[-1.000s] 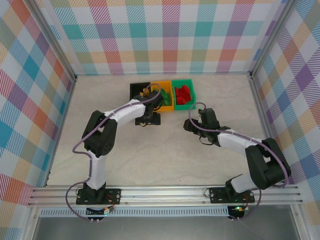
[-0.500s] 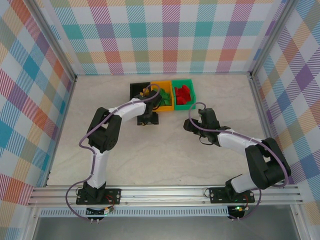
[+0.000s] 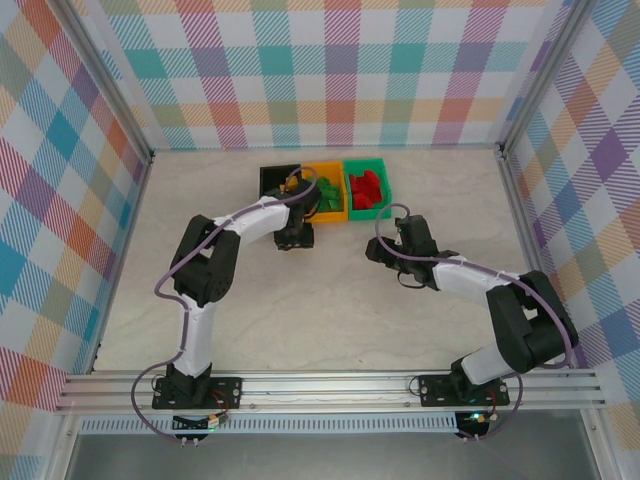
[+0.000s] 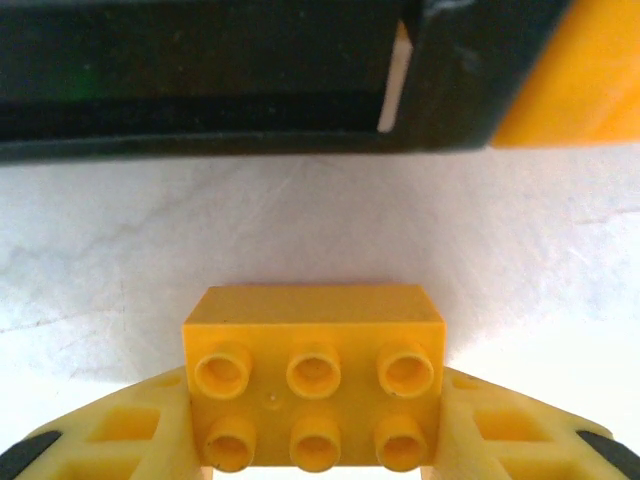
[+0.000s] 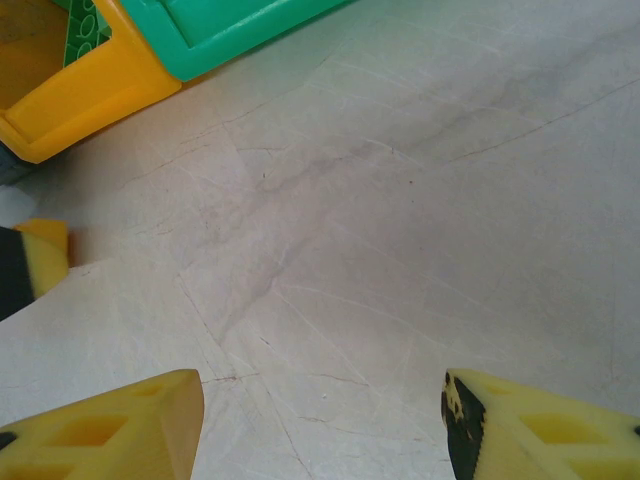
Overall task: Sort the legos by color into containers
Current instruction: Pick up the lego from the center of the table, then place the lego in the container.
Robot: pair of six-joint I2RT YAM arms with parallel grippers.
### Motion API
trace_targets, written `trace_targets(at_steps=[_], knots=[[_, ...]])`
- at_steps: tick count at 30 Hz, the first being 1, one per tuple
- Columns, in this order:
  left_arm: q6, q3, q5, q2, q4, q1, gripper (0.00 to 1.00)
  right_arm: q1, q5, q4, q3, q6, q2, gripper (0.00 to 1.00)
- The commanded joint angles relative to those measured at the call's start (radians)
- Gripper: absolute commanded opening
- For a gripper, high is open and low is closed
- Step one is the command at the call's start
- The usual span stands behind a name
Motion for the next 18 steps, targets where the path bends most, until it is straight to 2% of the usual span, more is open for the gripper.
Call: trace_targets(at_steps=[1, 5, 8, 14, 18], knots=[[0.002, -0.002, 0.008, -0.135, 0.0, -0.009, 0.36, -0.004, -0.02, 0.003, 0.026, 0.011, 0.011, 0.65], [0.016, 0.041, -0.038, -0.217, -0.024, -0.007, 0.36, -0.005, -0.025, 0.006, 0.026, 0.013, 0.013, 0.65], [0.044, 0.114, -0.081, -0.217, -0.053, 0.001, 0.36, -0.004, -0.027, 0.006, 0.026, 0.015, 0.013, 0.65], [0.11, 0.323, -0.106, -0.081, -0.115, 0.042, 0.37, -0.004, -0.023, 0.001, 0.025, 0.011, 0.007, 0.65], [0.14, 0.451, -0.16, 0.037, -0.135, 0.085, 0.37, -0.004, -0.016, -0.002, 0.025, 0.009, 0.002, 0.65]])
